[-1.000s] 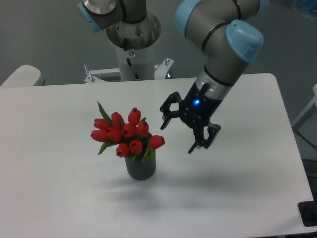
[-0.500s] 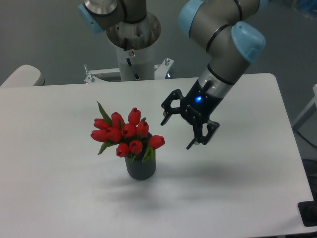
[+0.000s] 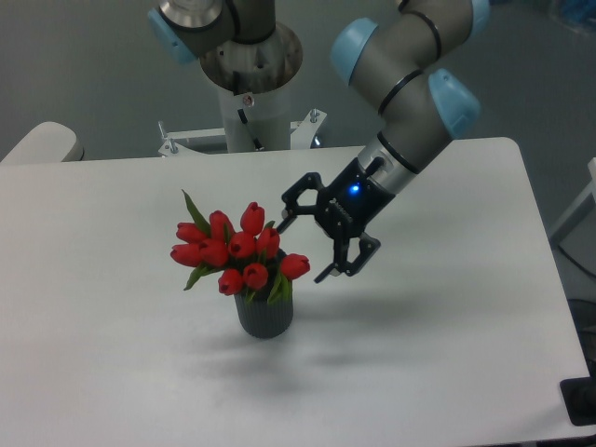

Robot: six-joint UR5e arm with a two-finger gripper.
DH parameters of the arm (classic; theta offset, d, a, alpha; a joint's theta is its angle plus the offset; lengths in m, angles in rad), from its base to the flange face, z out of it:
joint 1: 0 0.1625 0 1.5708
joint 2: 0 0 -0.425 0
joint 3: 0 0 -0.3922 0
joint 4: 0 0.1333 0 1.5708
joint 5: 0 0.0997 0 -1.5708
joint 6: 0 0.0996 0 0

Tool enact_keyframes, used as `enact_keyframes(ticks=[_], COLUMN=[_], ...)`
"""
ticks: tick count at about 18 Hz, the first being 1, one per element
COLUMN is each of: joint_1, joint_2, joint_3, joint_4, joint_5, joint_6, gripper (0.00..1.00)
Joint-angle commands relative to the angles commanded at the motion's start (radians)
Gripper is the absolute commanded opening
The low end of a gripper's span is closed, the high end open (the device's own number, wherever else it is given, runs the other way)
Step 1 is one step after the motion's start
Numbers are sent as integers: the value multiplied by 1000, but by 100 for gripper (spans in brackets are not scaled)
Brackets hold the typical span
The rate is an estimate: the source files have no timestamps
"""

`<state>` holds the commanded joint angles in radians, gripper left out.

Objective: Pick up the flowers from the vase
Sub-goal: 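Close the gripper around the tulip stems above the vase rim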

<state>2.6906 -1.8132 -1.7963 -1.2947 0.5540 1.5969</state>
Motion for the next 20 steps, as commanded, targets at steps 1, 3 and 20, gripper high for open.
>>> enact_keyframes(ticks=[1,3,20], joint_1=[-5,-8,-74], joint_2=[0,0,-18], joint_3=[-2,-2,-18], joint_4=[6,12,86], joint_5=[-5,1,-9], joint_6=[2,9,81], gripper=[100,100,99])
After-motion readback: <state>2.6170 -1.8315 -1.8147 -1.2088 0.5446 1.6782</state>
